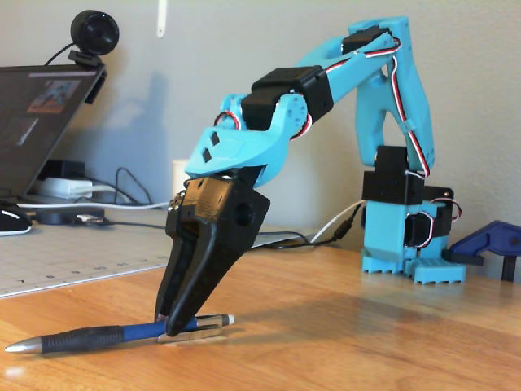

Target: Grasp a pen and put it in a mug.

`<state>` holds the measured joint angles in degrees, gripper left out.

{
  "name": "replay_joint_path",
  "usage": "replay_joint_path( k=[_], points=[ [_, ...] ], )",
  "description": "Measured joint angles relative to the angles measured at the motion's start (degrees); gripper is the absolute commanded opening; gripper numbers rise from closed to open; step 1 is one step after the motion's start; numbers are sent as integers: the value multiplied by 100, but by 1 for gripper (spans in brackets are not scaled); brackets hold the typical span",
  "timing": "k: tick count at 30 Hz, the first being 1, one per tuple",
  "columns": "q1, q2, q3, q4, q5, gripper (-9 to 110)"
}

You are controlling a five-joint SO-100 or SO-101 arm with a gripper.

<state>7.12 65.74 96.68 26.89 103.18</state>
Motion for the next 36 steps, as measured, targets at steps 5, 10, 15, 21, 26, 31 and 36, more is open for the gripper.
replay_joint_path(
  k=[5,10,15,21,26,31,36],
  points=[
    [0,0,0,0,0,0],
    [0,396,360,0,-492,0],
    [0,1389,1266,0,-2013,0],
    [211,2602,2215,0,-4386,0],
    [457,3691,2821,0,-6100,0],
    [738,4860,3428,0,-7409,0],
    [958,5941,3814,0,-8420,0]
  ],
)
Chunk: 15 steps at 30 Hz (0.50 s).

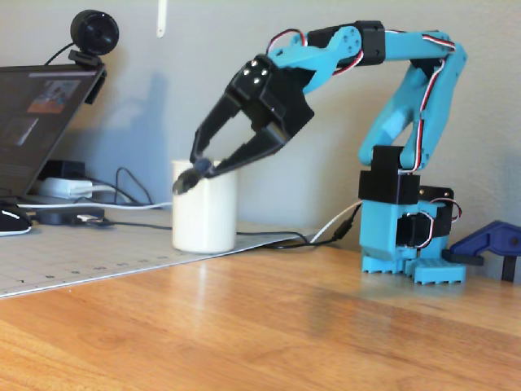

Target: Grasp a pen and put it in a mug.

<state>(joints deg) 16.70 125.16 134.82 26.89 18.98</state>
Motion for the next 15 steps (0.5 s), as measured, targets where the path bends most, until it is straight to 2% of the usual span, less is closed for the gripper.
replay_joint_path(
  k=[6,15],
  points=[
    [193,932,105,0,-993,0],
    [308,1978,123,0,-1854,0]
  ],
)
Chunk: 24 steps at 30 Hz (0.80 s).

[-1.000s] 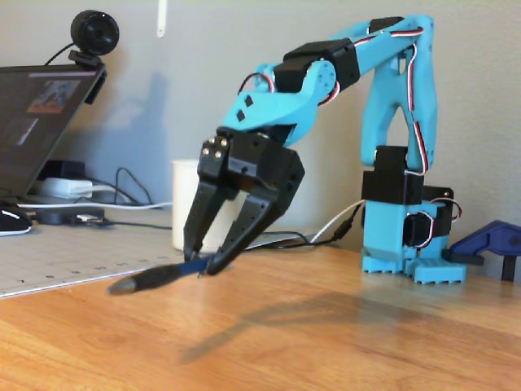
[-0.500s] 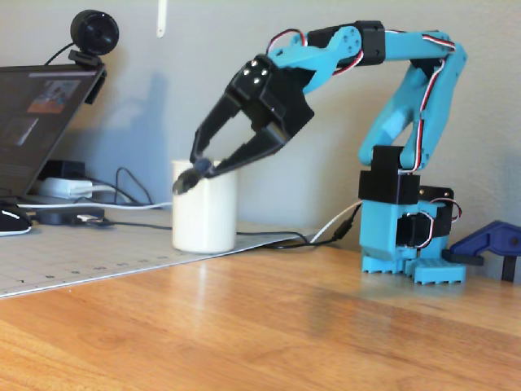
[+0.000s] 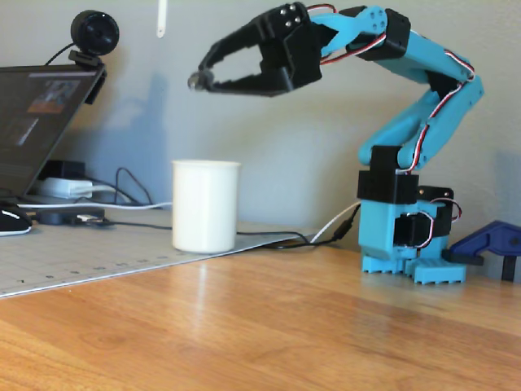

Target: Grasp a pen and put it in a mug.

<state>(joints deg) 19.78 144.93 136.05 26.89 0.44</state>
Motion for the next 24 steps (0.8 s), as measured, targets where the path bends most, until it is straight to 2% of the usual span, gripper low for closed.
replay_joint_path(
  k=[9,24],
  points=[
    [492,1512,738,0,-1872,0],
    [2065,2232,853,0,-6908,0]
  ],
)
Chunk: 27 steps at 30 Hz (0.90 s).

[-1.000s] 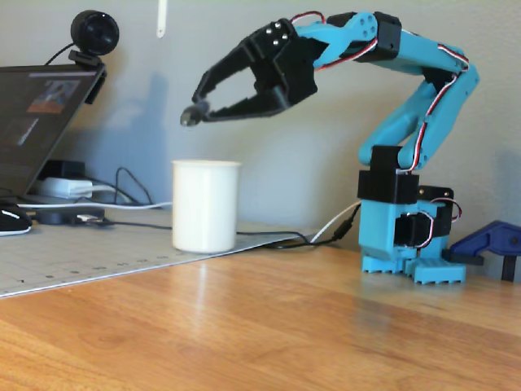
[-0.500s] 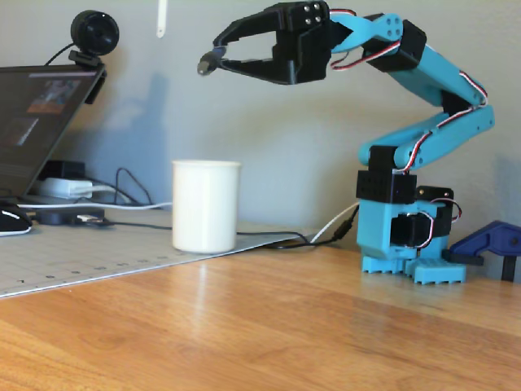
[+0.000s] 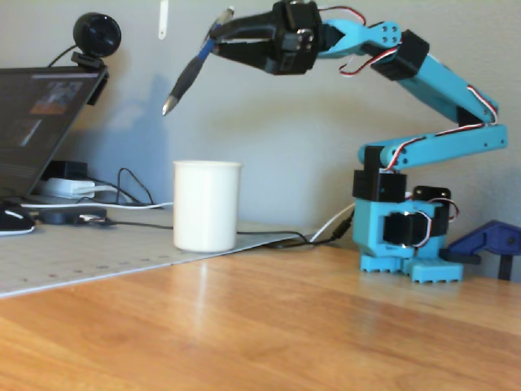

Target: Grasp a pen and put it in a mug.

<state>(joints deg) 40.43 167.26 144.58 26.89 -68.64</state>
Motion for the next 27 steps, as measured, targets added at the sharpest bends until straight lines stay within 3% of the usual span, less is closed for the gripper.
replay_joint_path(
  k=[14,20,27],
  points=[
    [817,378,0,0,-3568,0],
    [1327,562,0,0,-4280,0],
    [1828,606,422,0,-4403,0]
  ],
)
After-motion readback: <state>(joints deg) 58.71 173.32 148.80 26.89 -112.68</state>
